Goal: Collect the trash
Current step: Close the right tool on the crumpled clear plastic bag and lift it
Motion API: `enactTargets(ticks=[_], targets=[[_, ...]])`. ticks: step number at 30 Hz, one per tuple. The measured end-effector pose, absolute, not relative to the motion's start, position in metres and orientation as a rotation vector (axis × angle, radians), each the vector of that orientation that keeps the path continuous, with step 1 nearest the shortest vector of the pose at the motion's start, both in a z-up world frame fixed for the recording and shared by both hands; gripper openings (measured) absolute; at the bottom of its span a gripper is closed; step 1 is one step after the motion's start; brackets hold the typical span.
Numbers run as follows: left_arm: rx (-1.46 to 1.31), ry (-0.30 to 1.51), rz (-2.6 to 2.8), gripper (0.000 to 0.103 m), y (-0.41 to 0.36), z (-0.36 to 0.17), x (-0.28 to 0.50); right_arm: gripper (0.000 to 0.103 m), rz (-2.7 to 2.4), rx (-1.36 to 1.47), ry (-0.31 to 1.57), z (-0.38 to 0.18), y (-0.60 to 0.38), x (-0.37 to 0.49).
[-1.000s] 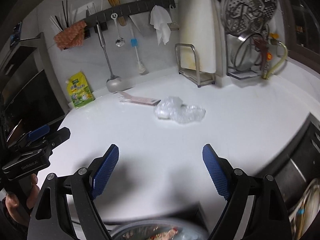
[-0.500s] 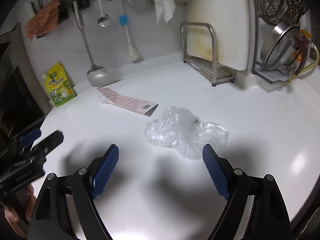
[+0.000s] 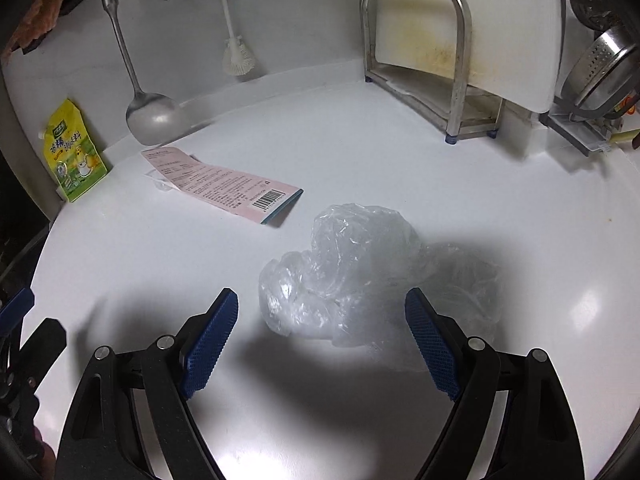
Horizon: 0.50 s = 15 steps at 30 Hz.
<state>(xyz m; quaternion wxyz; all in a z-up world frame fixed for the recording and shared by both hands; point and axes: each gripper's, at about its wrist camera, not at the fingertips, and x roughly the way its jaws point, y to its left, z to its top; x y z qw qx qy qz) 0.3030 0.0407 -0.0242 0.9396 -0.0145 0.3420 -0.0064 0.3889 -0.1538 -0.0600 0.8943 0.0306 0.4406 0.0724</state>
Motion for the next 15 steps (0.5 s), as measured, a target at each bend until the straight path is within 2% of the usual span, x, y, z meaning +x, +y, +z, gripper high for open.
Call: enactTargets(ticks=[2,4,5,7,10,15], targets=[[-0.026,0.694,-0.007,0.096,0.041,-0.024,0.303,0.077,0.155,0.065,0.907,-0.060,-0.153,0.391],[-0.028,0.697,-0.004,0.096,0.040,-0.024,0.304,0.056,0.170,0.070,0.920,-0.062,-0.152,0.394],[-0.029,0.702,-0.001,0.096,0.040,-0.025,0.305,0.055,0.179,0.075,0.921,-0.062,-0.152,0.395],[-0.030,0.710,0.005,0.096,0.040,-0.026,0.308,0.044,0.185,0.069,0.913,-0.060,-0.154,0.395],[-0.031,0.715,0.015,0.096,0.037,-0.026,0.312,0.040,0.190,0.065,0.911,-0.059,-0.159,0.391],[-0.056,0.712,0.038,0.096,0.027,-0.020,0.327,0.039,0.167,0.071,0.881,-0.049,-0.184,0.376]])
